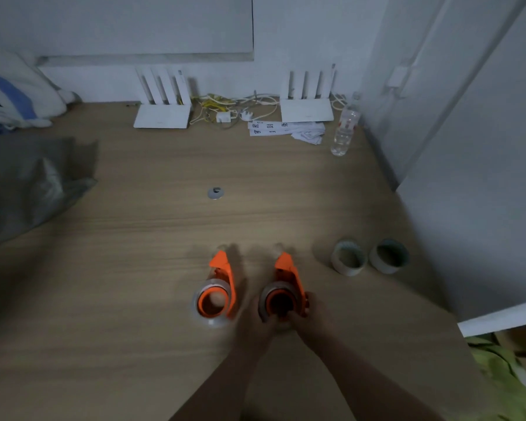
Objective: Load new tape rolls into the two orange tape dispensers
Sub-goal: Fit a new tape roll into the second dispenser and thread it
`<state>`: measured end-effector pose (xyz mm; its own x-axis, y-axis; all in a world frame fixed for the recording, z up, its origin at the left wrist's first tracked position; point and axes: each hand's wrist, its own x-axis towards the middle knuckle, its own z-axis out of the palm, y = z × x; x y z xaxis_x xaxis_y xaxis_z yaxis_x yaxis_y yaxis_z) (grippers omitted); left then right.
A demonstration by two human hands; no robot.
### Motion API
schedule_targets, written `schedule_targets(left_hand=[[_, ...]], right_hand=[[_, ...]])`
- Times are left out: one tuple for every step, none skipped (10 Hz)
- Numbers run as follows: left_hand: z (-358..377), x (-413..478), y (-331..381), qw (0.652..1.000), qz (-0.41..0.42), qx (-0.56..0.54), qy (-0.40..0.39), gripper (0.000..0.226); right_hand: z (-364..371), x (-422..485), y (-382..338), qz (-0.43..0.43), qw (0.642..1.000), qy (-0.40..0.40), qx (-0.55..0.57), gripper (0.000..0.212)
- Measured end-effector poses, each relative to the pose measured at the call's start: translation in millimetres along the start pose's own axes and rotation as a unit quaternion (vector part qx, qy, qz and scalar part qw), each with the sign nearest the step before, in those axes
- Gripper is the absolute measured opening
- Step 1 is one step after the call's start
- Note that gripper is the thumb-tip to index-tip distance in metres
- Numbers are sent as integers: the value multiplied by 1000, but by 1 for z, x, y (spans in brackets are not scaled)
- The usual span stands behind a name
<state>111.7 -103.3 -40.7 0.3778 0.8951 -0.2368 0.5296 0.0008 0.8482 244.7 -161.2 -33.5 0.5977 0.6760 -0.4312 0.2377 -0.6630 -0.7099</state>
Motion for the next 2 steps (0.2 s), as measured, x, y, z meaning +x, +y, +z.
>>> schedule_targets(left_hand=[[3, -11, 1, 999, -15, 19, 28, 47], [4, -15, 8, 998, -33, 27, 52, 43]], right_hand=[[-2, -5, 3, -17, 1000, -4, 7, 65], [-8, -4, 7, -60, 998, 1, 26, 57]])
